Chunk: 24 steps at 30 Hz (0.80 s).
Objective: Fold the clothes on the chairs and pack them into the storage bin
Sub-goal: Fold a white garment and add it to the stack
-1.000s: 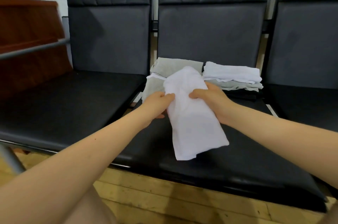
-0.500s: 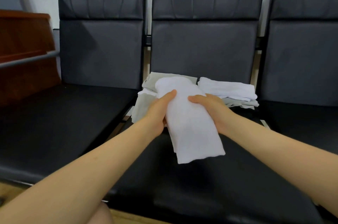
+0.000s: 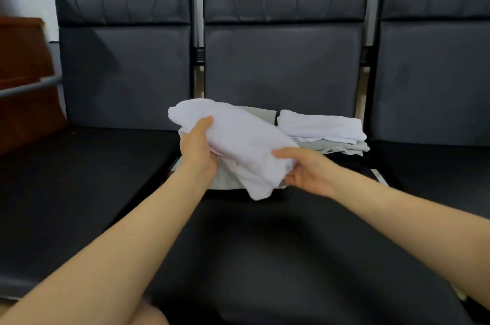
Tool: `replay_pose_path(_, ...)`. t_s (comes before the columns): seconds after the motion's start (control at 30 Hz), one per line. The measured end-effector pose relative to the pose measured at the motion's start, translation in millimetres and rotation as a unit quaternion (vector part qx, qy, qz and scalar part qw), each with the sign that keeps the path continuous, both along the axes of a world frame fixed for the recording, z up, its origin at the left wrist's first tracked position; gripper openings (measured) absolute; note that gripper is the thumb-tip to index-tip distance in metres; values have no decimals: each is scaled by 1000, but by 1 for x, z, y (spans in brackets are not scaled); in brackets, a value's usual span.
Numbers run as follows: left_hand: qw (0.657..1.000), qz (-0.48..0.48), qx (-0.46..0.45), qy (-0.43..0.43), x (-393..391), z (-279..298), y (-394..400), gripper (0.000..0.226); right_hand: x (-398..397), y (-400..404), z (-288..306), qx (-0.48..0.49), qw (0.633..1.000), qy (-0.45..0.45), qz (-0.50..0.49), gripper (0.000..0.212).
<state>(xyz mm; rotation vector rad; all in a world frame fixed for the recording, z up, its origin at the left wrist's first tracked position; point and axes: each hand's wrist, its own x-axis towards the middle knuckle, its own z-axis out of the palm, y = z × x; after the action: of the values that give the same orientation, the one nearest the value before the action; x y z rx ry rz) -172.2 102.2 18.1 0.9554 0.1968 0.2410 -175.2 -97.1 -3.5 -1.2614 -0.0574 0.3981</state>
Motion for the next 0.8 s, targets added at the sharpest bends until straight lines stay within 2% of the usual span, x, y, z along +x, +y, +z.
replay_pose_path(0.07, 1000, 12, 26, -13, 3, -1, 9, 44, 20, -4, 8, 15, 997, -25, -66, 36)
replay_pose_path(0.17, 983, -1, 178, 31, 7, -14, 23, 25, 46, -2, 2, -37, 987, -32, -154, 38)
replay_pose_path(0.23, 945, -34, 311, 89, 6, -26, 32, 22, 56, 1, -12, -110, 978, -11, -178, 40)
replay_pose_path(0.3, 899, -45, 410, 146, 4, -33, 41, 35, 60, 4, -25, -151, 972, 22, -179, 43)
replay_pose_path(0.33, 887, -30, 431, 163, 5, -35, 46, 42, 60, 3, -28, -158, 971, 34, -179, 44)
replay_pose_path(0.43, 879, 79, 442, 163, 9, -38, 65, 56, 64, 0, -31, -161, 970, 29, -178, 49)
replay_pose_path(0.5, 882, 156, 423, 134, 12, -39, 73, 54, 64, -2, -32, -162, 971, 19, -176, 53)
replay_pose_path(0.57, 888, 191, 396, 134, 18, -38, 77, 51, 62, -2, -33, -172, 971, 25, -162, 57)
replay_pose_path(0.67, 901, 167, 375, 142, 28, -34, 77, 61, 62, 1, -35, -194, 969, 34, -149, 68)
replay_pose_path(0.77, 891, 111, 414, 153, 36, -33, 71, 104, 62, 7, -35, -220, 963, 29, -156, 75)
replay_pose_path(0.8, 884, 85, 430, 163, 37, -33, 67, 109, 62, 9, -35, -235, 959, 24, -158, 75)
